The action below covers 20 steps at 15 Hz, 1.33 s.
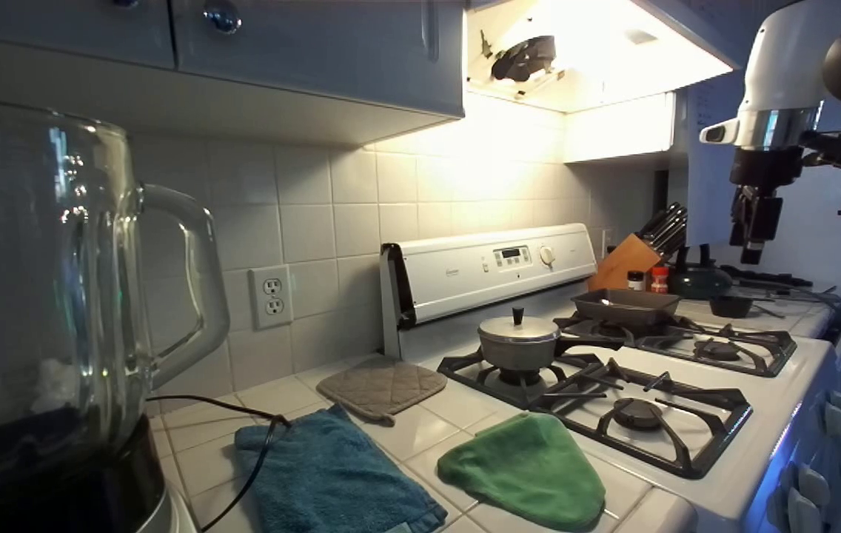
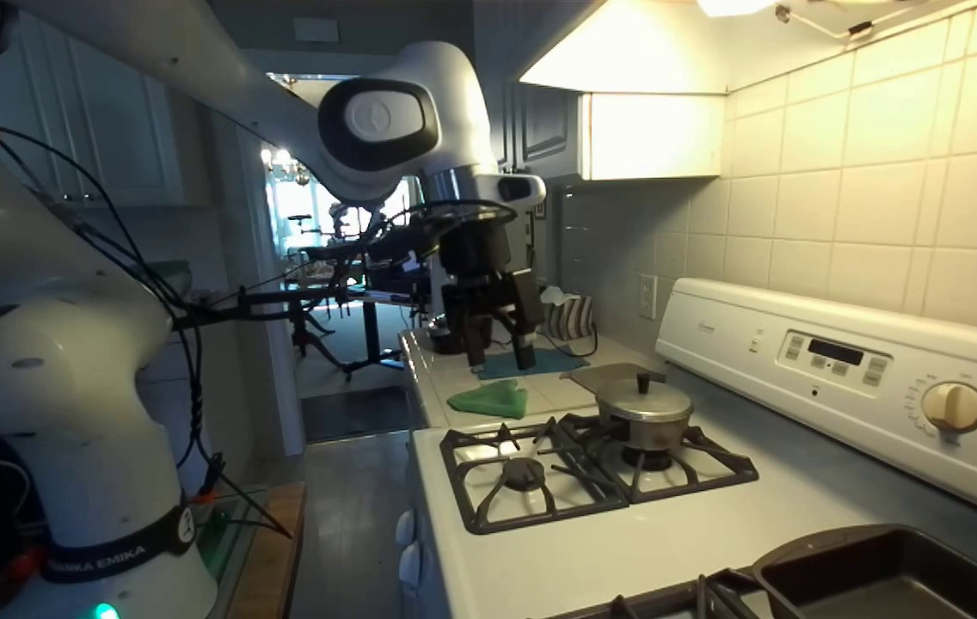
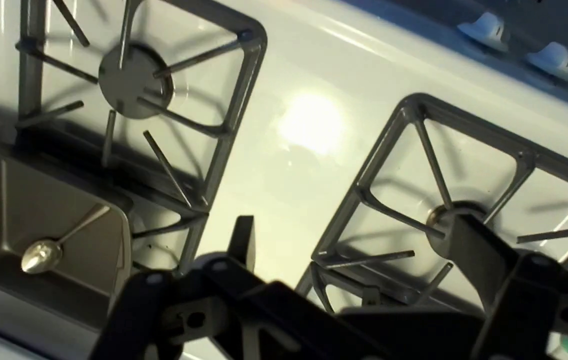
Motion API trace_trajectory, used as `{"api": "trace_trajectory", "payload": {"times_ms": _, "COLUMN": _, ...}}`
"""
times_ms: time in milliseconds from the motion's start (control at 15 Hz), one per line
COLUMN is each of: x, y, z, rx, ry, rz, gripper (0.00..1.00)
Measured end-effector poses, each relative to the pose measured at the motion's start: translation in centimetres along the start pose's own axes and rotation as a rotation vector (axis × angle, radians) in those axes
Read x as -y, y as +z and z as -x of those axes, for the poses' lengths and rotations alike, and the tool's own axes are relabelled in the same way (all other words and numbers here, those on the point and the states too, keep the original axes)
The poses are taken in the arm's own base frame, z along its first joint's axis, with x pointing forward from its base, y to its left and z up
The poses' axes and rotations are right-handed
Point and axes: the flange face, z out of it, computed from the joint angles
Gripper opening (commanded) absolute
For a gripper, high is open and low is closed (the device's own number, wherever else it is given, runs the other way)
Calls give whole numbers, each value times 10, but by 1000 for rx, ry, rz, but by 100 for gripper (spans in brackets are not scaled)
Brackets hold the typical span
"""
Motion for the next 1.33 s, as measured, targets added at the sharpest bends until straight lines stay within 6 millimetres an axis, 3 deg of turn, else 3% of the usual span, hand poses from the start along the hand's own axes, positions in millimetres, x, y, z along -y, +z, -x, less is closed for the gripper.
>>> {"api": "trace_trajectory", "payload": {"times_ms": 333, "x": 27, "y": -4, "z": -55, "rx": -62, "ry": -90, "rz": -3, "gripper": 100}}
{"api": "trace_trajectory", "payload": {"times_ms": 733, "x": 56, "y": 24, "z": -101, "rx": -48, "ry": -167, "rz": -80, "gripper": 100}}
{"api": "trace_trajectory", "payload": {"times_ms": 1067, "x": 69, "y": 44, "z": -127, "rx": -53, "ry": -176, "rz": -107, "gripper": 100}}
{"api": "trace_trajectory", "payload": {"times_ms": 1333, "x": 72, "y": 50, "z": -135, "rx": -47, "ry": -184, "rz": -111, "gripper": 100}}
